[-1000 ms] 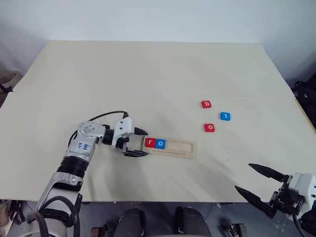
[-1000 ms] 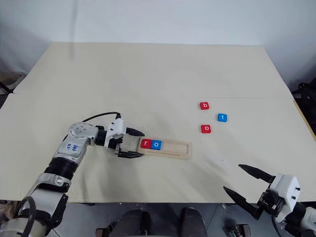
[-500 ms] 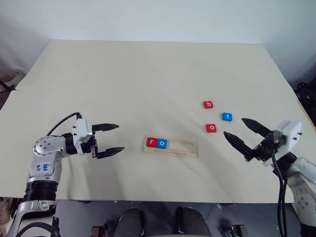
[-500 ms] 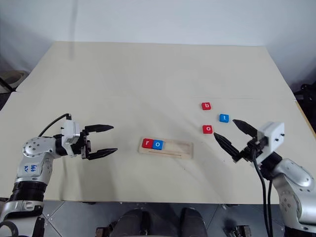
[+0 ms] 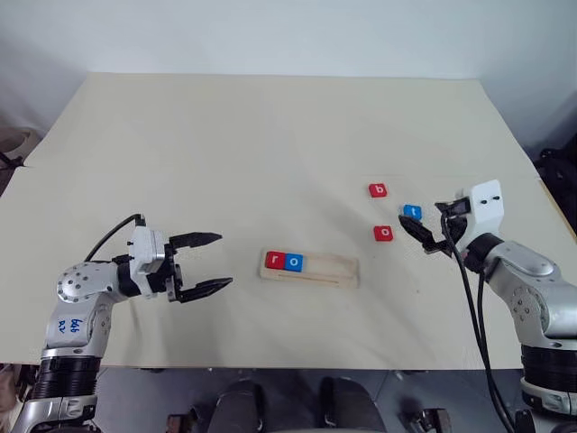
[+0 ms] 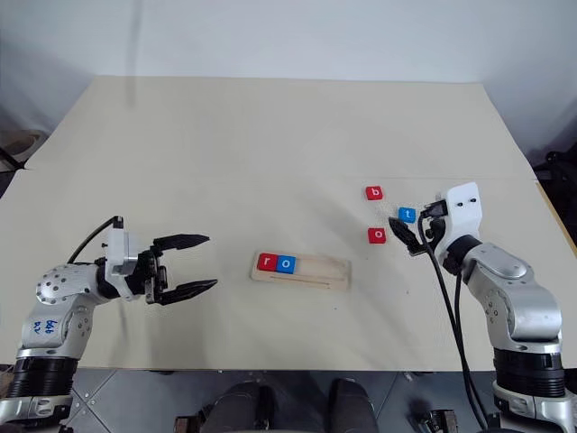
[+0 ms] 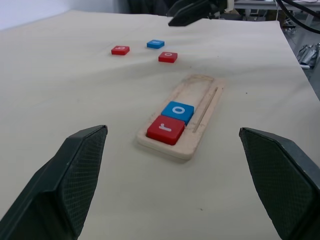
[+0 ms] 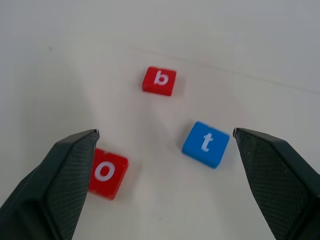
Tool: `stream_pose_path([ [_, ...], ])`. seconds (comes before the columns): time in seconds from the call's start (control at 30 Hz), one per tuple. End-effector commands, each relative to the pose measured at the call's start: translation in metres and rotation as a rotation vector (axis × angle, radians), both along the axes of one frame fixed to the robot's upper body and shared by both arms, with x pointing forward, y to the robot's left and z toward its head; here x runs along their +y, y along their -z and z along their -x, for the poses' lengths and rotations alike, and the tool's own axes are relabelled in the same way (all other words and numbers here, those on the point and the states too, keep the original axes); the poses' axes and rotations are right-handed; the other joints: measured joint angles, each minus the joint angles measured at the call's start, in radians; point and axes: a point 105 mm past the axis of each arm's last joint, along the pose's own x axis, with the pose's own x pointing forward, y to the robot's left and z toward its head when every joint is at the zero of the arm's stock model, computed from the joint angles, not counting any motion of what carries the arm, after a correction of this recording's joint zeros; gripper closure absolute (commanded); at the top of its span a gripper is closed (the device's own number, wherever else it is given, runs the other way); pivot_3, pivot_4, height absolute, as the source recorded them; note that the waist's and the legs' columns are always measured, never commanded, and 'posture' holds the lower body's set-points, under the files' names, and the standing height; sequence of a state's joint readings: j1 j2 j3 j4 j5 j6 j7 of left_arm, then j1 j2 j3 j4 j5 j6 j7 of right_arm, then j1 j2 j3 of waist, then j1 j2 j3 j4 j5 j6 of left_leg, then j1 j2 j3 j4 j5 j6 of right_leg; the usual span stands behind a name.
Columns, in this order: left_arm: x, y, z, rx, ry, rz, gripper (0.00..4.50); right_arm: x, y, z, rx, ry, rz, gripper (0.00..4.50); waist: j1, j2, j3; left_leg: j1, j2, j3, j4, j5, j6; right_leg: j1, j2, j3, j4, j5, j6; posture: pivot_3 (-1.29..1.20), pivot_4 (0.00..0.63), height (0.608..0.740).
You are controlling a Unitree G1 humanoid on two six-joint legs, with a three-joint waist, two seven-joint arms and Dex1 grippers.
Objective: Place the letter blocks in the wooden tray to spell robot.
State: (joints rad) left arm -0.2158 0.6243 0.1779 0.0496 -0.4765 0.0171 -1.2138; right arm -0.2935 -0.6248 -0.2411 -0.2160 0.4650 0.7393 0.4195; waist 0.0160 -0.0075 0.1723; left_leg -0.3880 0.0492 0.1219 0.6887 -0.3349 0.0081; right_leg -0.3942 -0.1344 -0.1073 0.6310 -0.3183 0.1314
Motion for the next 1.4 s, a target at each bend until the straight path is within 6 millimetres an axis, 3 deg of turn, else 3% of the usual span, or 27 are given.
stream_pose_path([
  [0.03, -0.007, -0.005, 0.004, -0.009, 0.032, 0.031, 0.02, 0.002, -0.013, 0.005, -0.022, -0.015, 0.027, 0.00, -0.001, 0.000, 0.000, 0.000, 0.000, 0.000, 0.000, 0.000, 0.000, 0.000, 0.000, 0.000, 0.000, 0.000, 0.000, 0.00, 0.150, 0.740],
  [0.43, -0.019, -0.007, 0.009, -0.004, 0.105, 0.044, 0.02, -0.005, -0.009, 0.004, 0.012, 0.015, 0.036, 0.00, -0.004, 0.000, 0.000, 0.000, 0.000, 0.001, -0.001, 0.000, 0.000, 0.000, 0.000, 0.000, -0.001, 0.000, 0.000, 0.00, 0.150, 0.740],
  [0.93, -0.014, -0.005, 0.010, 0.031, 0.082, 0.053, 0.02, -0.006, -0.011, 0.001, 0.010, 0.017, 0.035, 0.00, -0.014, 0.000, 0.000, 0.000, 0.000, 0.001, -0.002, 0.000, 0.000, 0.000, 0.000, 0.000, -0.001, 0.000, 0.000, 0.00, 0.150, 0.740],
  [1.13, -0.016, -0.003, 0.014, 0.046, 0.095, 0.056, 0.02, 0.015, -0.025, -0.011, -0.006, -0.024, 0.002, 0.00, -0.023, 0.000, 0.000, 0.000, 0.000, 0.000, -0.003, 0.000, 0.000, -0.001, 0.000, 0.000, -0.001, 0.000, 0.000, 0.00, 0.150, 0.740],
  [1.4, -0.019, -0.004, 0.014, 0.009, 0.079, 0.060, 0.02, 0.045, -0.013, -0.051, 0.092, -0.038, 0.016, 0.00, -0.022, 0.000, 0.000, 0.000, 0.000, 0.001, -0.004, 0.000, 0.000, -0.002, 0.000, 0.000, -0.002, 0.000, 0.000, 0.00, 0.150, 0.740],
])
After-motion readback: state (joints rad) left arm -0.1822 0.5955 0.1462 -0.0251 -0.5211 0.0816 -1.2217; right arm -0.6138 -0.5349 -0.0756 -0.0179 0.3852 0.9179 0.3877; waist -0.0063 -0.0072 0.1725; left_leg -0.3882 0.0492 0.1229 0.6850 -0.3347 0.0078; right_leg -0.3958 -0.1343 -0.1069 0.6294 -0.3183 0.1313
